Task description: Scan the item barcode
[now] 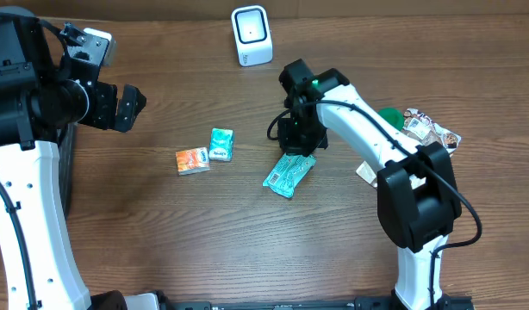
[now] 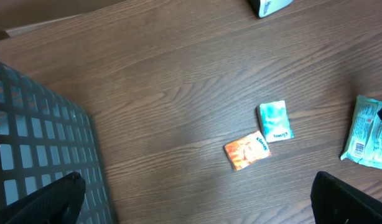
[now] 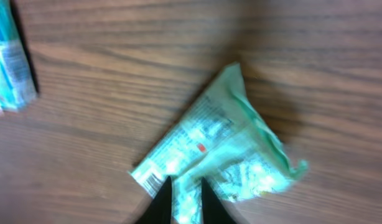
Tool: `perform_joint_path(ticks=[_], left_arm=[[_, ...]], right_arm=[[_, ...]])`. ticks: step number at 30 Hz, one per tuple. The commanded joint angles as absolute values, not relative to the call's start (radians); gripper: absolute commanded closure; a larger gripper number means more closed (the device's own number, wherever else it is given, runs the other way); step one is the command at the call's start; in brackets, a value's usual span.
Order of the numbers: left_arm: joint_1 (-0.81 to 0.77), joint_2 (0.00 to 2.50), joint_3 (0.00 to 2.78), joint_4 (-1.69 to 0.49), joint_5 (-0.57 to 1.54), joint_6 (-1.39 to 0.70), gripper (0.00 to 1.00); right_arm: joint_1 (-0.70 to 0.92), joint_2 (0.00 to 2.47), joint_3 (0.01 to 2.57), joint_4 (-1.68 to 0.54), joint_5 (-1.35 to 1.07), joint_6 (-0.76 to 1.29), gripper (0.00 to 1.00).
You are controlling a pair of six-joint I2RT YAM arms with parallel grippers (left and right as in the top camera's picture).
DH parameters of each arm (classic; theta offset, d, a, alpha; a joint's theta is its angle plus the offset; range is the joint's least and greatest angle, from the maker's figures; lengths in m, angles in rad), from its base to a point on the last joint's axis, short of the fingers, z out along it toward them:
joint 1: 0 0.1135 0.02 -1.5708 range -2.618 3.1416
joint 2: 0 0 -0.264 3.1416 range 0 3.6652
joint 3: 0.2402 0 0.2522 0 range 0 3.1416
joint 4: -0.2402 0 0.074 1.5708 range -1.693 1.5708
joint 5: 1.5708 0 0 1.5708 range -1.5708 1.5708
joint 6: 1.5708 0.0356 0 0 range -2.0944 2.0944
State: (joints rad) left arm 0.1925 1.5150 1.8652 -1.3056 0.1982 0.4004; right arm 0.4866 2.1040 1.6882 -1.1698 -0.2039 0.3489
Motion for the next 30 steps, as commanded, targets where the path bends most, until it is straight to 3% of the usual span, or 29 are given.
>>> perform_joint_path(ticks=[1,13,16,17,26,30], left_arm=[[0.196,1.512,1.883,-1.305,0.202,0.423,0.00],[0.196,1.512,1.883,-1.305,0.202,0.423,0.00],[0.196,1.512,1.883,-1.305,0.202,0.423,0.00],[0.196,1.512,1.883,-1.305,0.202,0.423,0.00],[0.196,1.512,1.883,-1.305,0.202,0.423,0.00],[0.196,1.512,1.883,-1.305,0.202,0.423,0.00]], right_arm=[[0.506,2.106,1.629,-1.145,-0.192,0.348,0.96],[0.509,2.106,1.428,-1.019,-0.142,0.419,0.96],[0.510,2.106,1.426,-0.984,-0.152,0.419,0.82],[0.510,2.106,1.426,-0.972,-0.164,0.420,0.81],[0.509,2.106,1.426,-0.807,-0.197,0.642,0.81],[0.508,2.106,1.466,-0.800,-0.204,0.630,0.81]])
